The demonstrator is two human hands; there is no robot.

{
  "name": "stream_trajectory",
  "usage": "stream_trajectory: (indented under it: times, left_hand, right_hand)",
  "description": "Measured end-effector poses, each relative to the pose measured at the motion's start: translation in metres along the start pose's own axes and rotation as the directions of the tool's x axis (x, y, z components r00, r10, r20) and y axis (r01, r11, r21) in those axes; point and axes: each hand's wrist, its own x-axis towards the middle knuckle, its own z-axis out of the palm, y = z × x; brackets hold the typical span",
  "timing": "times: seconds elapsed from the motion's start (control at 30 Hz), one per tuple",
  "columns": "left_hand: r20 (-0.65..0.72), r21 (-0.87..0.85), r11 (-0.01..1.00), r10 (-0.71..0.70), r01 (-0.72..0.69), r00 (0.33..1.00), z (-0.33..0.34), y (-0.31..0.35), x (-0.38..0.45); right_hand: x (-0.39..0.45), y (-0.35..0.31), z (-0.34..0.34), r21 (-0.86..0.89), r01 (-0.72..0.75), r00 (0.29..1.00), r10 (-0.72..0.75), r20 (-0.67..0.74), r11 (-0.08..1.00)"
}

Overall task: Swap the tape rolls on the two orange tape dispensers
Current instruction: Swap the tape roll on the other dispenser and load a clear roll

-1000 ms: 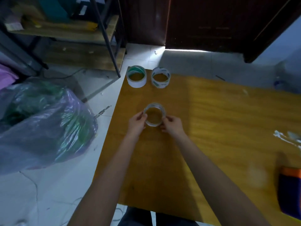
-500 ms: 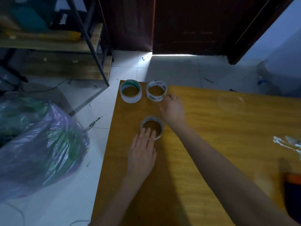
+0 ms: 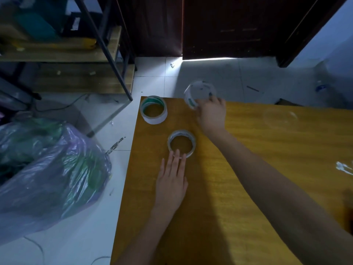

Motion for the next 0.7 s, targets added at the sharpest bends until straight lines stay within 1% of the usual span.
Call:
stream_trajectory:
  times: [0.07, 0.13, 0.23, 0.33, 0.43, 0.5, 0.53, 0.57, 0.6, 0.63, 0.67, 0.7]
  left_hand:
    - [-0.009, 0.016, 1.000, 0.017, -0.017, 1.000, -0.002, -0.002, 0.018]
    - [-0.021, 0.045, 0.999, 0.024, -0.023, 0.999, -0.003, -0.003, 0.041]
    - [-0.007, 0.089, 0.996, 0.002, -0.002, 1.000, -0.012, -0.004, 0.077]
    - [0.072, 0.102, 0.995, -0.006, -0.002, 0.997, -0.019, -0.003, 0.107]
    - [0.062, 0.114, 0.993, -0.012, 0.005, 0.998, -0.027, -0.001, 0.120]
    - [0.034, 0.008, 1.000, -0.009, 0.009, 0.999, -0.035, 0.002, 0.116]
    - [-0.005, -0.097, 0.995, -0.013, 0.013, 1.000, -0.040, 0.004, 0.111]
    - [-0.034, -0.242, 0.970, -0.038, 0.029, 0.999, -0.046, 0.008, 0.104]
    - [-0.010, -0.440, 0.895, -0.087, 0.073, 0.996, -0.055, 0.014, 0.097]
    - [0.084, -0.647, 0.747, -0.131, 0.154, 0.988, -0.066, 0.021, 0.090]
    - [0.201, -0.804, 0.541, -0.145, 0.247, 0.969, -0.075, 0.027, 0.084]
    - [0.286, -0.880, 0.357, -0.133, 0.315, 0.949, -0.081, 0.032, 0.079]
  right_hand:
    - [-0.007, 0.016, -0.015, 0.061, -0.043, 0.993, 0.050, -0.111, 0.997]
    - [-0.019, 0.029, -0.027, 0.086, -0.067, 0.986, 0.079, -0.147, 0.994]
    - [-0.042, 0.038, -0.036, 0.092, -0.107, 0.987, 0.117, -0.109, 0.990]
    - [-0.063, 0.035, -0.038, 0.101, -0.120, 0.990, 0.127, -0.063, 0.988]
    - [-0.077, 0.030, -0.038, 0.070, -0.109, 0.993, 0.111, -0.033, 0.992]
    - [-0.086, 0.026, -0.039, 0.052, -0.101, 0.995, 0.101, -0.013, 0.994]
    - [-0.090, 0.025, -0.040, 0.037, -0.086, 0.996, 0.086, -0.015, 0.996]
    - [-0.095, 0.024, -0.041, 0.019, -0.064, 0.998, 0.064, -0.022, 0.998]
    - [-0.100, 0.024, -0.042, 0.003, -0.040, 0.999, 0.040, -0.022, 0.999]
    - [-0.107, 0.023, -0.043, -0.008, -0.013, 1.000, 0.013, -0.015, 1.000]
    - [-0.115, 0.023, -0.044, -0.016, 0.019, 1.000, -0.019, -0.008, 1.000]
    - [-0.124, 0.023, -0.044, -0.025, 0.056, 0.998, -0.056, -0.009, 0.998]
